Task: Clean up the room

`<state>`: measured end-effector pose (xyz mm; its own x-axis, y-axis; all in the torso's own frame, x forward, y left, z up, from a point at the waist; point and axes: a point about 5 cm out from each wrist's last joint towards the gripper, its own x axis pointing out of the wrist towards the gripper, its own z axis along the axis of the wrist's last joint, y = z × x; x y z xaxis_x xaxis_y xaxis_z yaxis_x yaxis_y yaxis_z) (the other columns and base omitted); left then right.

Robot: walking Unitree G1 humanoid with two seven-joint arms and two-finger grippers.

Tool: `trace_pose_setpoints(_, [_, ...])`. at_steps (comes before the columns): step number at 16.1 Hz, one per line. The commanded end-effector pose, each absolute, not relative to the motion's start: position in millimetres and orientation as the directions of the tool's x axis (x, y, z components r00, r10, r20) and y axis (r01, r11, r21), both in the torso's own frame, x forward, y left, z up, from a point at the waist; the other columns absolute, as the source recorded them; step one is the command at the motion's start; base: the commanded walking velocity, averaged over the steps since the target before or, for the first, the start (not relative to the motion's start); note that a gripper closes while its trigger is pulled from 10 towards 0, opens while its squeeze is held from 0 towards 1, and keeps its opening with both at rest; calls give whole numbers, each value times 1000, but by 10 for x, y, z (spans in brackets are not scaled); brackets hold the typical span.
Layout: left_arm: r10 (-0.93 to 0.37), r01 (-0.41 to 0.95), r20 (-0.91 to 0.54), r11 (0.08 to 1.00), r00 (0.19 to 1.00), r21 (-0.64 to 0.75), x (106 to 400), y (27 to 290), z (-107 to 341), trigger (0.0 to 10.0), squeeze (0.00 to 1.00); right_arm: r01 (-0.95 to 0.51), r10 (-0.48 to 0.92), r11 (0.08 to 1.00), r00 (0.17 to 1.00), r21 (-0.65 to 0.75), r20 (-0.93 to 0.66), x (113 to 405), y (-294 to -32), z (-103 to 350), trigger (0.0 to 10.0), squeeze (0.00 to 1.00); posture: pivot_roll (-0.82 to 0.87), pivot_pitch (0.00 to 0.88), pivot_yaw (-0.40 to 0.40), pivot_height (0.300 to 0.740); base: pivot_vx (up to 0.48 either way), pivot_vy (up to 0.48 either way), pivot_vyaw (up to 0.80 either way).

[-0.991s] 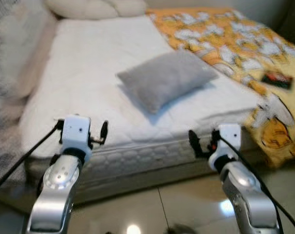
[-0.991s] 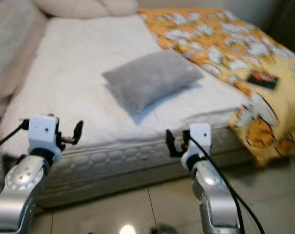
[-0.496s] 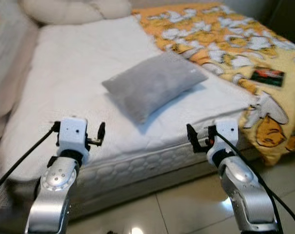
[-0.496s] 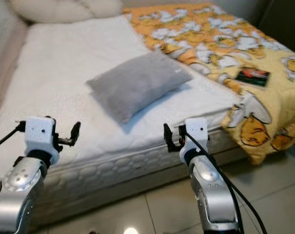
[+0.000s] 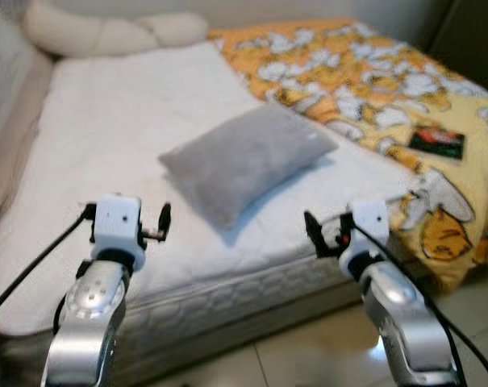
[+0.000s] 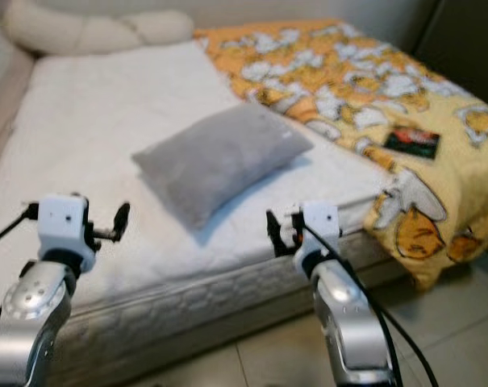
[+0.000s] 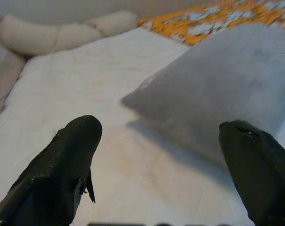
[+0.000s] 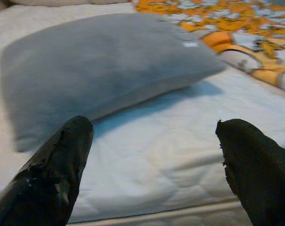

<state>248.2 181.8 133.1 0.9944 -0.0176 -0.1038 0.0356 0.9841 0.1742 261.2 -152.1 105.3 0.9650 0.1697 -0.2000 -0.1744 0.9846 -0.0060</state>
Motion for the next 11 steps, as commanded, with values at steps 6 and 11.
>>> trace_pose_setpoints(6, [-35, 50, -90, 985, 995, 164, 2515, 1777, 1350, 10000, 1000, -189, 185, 982, 968, -3, -168, 2648, -1535, 1145, 10000, 0, -64, 21, -5, 740, 337, 0, 0])
trace_pose_setpoints(11, [-41, 55, -91, 986, 995, 157, 2518, 1766, 1344, 10000, 1000, -189, 185, 982, 968, -7, -168, 2667, -1543, 1170, 10000, 0, -65, 26, -4, 740, 335, 0, 0])
